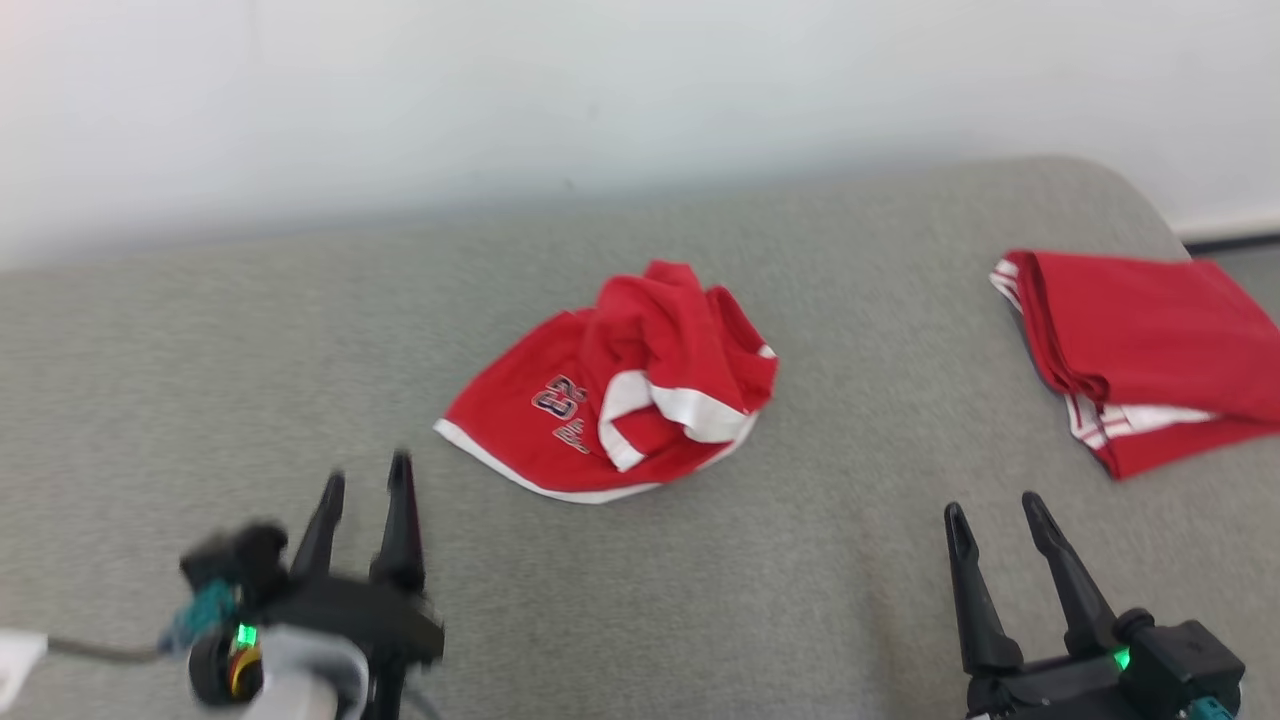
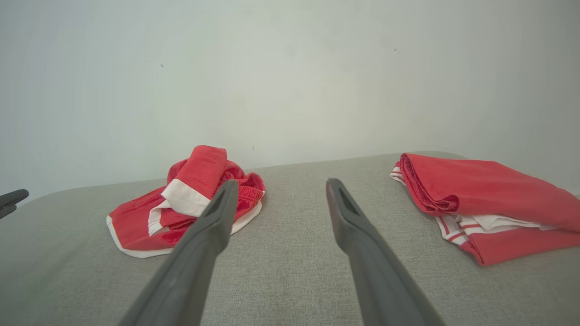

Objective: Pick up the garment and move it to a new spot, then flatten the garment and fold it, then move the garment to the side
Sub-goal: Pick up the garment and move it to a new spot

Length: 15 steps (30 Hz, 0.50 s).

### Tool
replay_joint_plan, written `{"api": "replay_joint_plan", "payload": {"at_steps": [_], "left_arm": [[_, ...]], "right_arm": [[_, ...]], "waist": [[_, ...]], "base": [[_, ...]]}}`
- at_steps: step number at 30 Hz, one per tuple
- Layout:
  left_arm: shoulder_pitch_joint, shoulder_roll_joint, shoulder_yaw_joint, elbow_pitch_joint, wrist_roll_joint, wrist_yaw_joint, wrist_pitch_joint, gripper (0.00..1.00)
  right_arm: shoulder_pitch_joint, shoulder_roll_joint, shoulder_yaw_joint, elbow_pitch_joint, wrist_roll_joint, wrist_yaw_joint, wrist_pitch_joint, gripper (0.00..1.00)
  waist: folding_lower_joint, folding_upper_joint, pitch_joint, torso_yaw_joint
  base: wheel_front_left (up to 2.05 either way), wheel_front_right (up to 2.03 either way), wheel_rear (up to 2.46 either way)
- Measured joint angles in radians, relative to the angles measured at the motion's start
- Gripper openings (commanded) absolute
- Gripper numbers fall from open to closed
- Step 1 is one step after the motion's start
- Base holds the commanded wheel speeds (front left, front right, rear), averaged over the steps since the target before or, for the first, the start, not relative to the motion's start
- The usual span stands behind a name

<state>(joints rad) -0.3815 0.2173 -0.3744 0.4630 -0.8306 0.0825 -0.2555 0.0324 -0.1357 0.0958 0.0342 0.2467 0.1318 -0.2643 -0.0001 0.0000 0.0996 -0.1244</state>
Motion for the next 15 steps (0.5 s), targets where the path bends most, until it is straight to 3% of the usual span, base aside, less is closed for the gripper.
{"api": "replay_joint_plan", "payload": {"at_steps": [7,10,15], "left_arm": [[0.191,0.078,0.023,-0.224,0.108,0.073,-0.004,1.00],[0.235,0.081,0.059,-0.304,0.156,0.077,-0.006,1.00],[0.344,0.079,0.137,-0.441,0.347,0.104,-0.006,1.00]], "right_arm": [[0.021,0.006,-0.011,0.008,0.001,0.000,0.000,1.00],[0.026,0.007,-0.016,0.005,0.001,0.000,0.000,1.00],[0.043,0.013,-0.029,-0.007,0.001,0.000,0.000,1.00]], "waist": [[-0.0001,0.0000,-0.070,0.080],[-0.0001,-0.0001,-0.086,0.101],[-0.0002,-0.0001,-0.124,0.134]], "base": [[0.00,0.00,0.00],[0.00,0.00,0.00],[0.00,0.00,0.00]]}}
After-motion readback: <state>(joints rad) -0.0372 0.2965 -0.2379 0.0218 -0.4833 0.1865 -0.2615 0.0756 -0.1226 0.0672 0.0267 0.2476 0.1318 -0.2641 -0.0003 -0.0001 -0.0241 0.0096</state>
